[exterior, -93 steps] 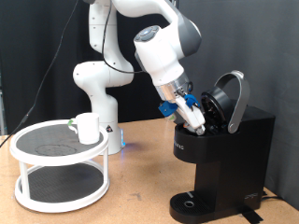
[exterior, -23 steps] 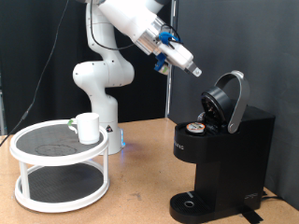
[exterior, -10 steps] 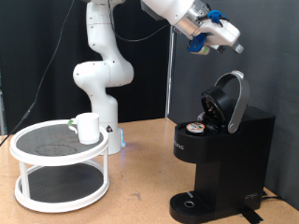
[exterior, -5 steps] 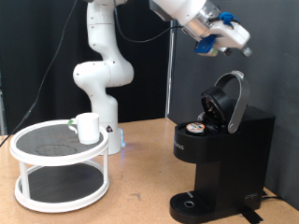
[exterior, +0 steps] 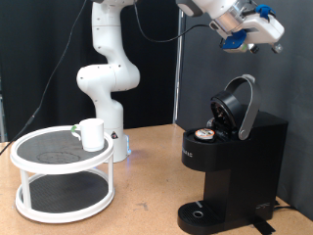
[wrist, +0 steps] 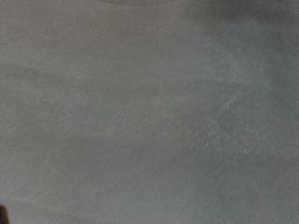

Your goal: Make a cup of coffee with the keurig machine

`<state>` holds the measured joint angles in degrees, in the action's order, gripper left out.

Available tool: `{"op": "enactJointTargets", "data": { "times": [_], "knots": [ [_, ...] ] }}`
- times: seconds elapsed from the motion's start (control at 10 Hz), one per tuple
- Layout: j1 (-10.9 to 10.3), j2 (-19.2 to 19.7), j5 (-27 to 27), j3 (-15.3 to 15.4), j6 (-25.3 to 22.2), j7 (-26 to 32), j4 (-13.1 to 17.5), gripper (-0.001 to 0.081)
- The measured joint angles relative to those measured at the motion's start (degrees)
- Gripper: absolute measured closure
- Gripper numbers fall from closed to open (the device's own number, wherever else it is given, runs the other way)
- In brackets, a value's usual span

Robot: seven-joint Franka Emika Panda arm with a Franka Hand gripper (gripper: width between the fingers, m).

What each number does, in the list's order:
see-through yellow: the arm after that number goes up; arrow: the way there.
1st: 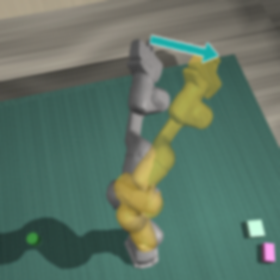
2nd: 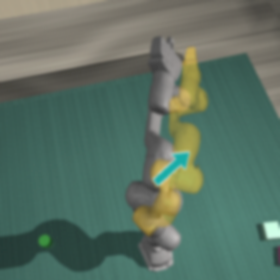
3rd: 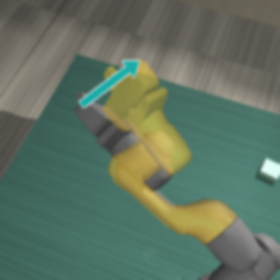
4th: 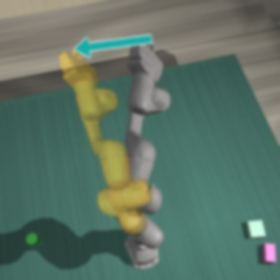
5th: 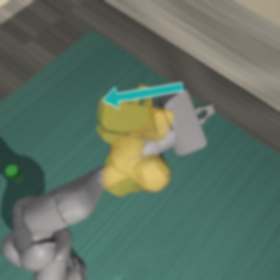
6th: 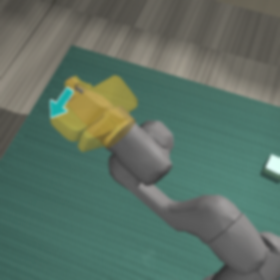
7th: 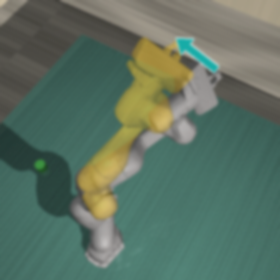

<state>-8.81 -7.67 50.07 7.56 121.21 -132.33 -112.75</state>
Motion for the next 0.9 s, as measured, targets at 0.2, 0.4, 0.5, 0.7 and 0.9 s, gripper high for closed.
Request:
{"op": "enactJointTargets", "data": {
  "times": [0.2, 0.4, 0.5, 0.7, 0.9],
  "knots": [
    [0.0, 0.2, -3.9, 0.8, -0.5, -1.2, 0.0, 0.0072],
    [0.0, 0.6, -6.0, 1.0, -1.7, -2.0, -0.3, 0.0080],
    [0.0, 0.8, -6.3, 1.0, -2.1, -2.0, -0.5, 0.0080],
    [0.1, 0.9, -6.6, 1.0, -2.3, -2.0, -1.1, 0.0249],
    [0.1, 0.9, -6.8, 1.0, -2.6, -2.0, -1.9, 0.0570]
  ]
}}
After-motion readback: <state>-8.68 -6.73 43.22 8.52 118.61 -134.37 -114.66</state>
